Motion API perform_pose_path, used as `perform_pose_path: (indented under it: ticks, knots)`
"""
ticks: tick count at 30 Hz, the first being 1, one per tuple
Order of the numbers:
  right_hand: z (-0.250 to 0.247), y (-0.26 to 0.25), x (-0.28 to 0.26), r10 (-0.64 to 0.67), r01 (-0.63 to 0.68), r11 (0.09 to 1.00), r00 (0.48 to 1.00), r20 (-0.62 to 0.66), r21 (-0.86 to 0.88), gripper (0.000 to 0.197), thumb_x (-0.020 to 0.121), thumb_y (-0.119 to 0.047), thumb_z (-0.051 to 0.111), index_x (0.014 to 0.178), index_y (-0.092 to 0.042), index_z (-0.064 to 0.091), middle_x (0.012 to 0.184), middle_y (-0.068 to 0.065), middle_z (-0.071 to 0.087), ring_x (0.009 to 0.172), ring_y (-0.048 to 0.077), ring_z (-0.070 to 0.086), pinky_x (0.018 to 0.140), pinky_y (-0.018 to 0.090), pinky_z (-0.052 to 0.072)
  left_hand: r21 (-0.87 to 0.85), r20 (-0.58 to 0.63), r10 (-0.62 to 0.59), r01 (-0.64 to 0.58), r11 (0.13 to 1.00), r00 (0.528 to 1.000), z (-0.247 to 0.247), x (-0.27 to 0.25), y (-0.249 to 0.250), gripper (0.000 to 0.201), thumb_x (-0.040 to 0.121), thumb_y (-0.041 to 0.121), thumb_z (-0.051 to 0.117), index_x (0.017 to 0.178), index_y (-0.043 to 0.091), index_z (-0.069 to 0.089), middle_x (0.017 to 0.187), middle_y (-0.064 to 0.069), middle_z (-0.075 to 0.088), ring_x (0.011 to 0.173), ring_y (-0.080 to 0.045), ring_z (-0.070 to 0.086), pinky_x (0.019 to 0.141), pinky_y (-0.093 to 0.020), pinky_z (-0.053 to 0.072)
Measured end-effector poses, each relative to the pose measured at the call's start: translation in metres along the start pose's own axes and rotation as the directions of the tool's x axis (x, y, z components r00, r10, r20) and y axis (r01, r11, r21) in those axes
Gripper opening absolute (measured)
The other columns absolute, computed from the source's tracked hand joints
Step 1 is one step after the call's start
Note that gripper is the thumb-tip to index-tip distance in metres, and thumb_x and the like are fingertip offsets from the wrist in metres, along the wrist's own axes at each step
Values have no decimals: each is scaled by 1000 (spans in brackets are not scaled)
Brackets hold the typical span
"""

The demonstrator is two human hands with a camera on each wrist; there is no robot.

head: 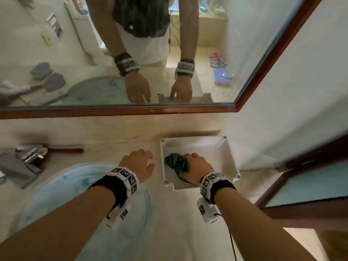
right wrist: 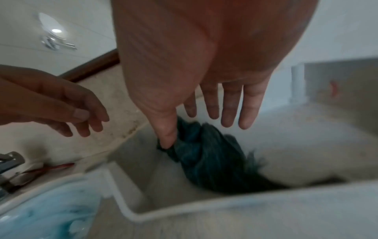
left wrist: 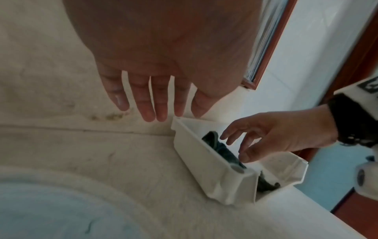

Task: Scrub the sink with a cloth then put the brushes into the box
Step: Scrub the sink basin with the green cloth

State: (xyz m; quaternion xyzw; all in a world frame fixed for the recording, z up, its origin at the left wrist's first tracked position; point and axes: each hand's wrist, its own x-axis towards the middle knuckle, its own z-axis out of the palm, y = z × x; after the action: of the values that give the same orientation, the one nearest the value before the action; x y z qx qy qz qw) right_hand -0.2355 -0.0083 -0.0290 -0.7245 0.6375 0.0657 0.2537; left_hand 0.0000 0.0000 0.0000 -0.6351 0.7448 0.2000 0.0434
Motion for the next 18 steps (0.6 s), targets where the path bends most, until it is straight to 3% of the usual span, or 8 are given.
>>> perform_pose_path:
  ticks: [4, 7, 9, 12, 15, 18]
  knots:
    - [32, 14, 9, 37, -38, 999, 999, 36, 10, 88, 76, -52, 67, 149, -26, 25, 134, 3, 41, 120, 30, 45, 95, 45, 48, -21, 87, -54, 56, 998, 995, 33, 0, -6, 34, 95, 46, 40, 125, 32, 47, 123, 5, 51, 114, -19, 50, 97, -37, 43]
    - [52, 18, 14, 24, -25, 999, 999, -38, -41, 68, 86, -33, 62, 146, -23, 32, 132, 5, 41, 115, 30, 44, 90, 43, 50, -44, 123, -78, 84, 995, 989, 48, -1, -8, 34, 95, 45, 40, 125, 31, 48, 123, 4, 52, 114, -19, 50, 98, -37, 43]
    - [53, 20, 19, 29, -27, 999, 997, -69, 21, 49, 91, -20, 55, 139, -20, 43, 125, 8, 46, 111, 31, 49, 90, 42, 49, -74, 122, -89, 98, 992, 989, 49, -3, -7, 33, 95, 44, 41, 124, 30, 49, 122, 5, 52, 115, -18, 50, 99, -38, 43]
    - [37, 18, 23, 32, -15, 988, 994, -109, 157, 35, 91, -16, 54, 126, -17, 55, 116, 9, 53, 107, 31, 55, 91, 37, 47, -95, 96, -94, 103, 990, 991, 39, -7, -8, 31, 96, 43, 43, 122, 29, 52, 120, 4, 51, 115, -18, 50, 99, -36, 42]
    - [5, 10, 17, 19, 42, 959, 977, -213, 280, 31, 89, -11, 59, 119, -16, 61, 117, 8, 57, 105, 27, 56, 92, 32, 45, -102, 40, -74, 78, 992, 996, 17, -12, -3, 29, 95, 41, 46, 120, 30, 53, 117, 5, 52, 112, -17, 52, 94, -34, 44]
    - [-39, -4, 3, -41, 157, 919, 950, -310, 361, 33, 83, -1, 54, 111, -16, 64, 116, 8, 60, 104, 24, 56, 95, 32, 47, -225, -37, -68, 58, 973, 997, -19, -19, 15, 28, 92, 38, 55, 119, 28, 56, 114, 6, 53, 106, -15, 55, 92, -31, 46]
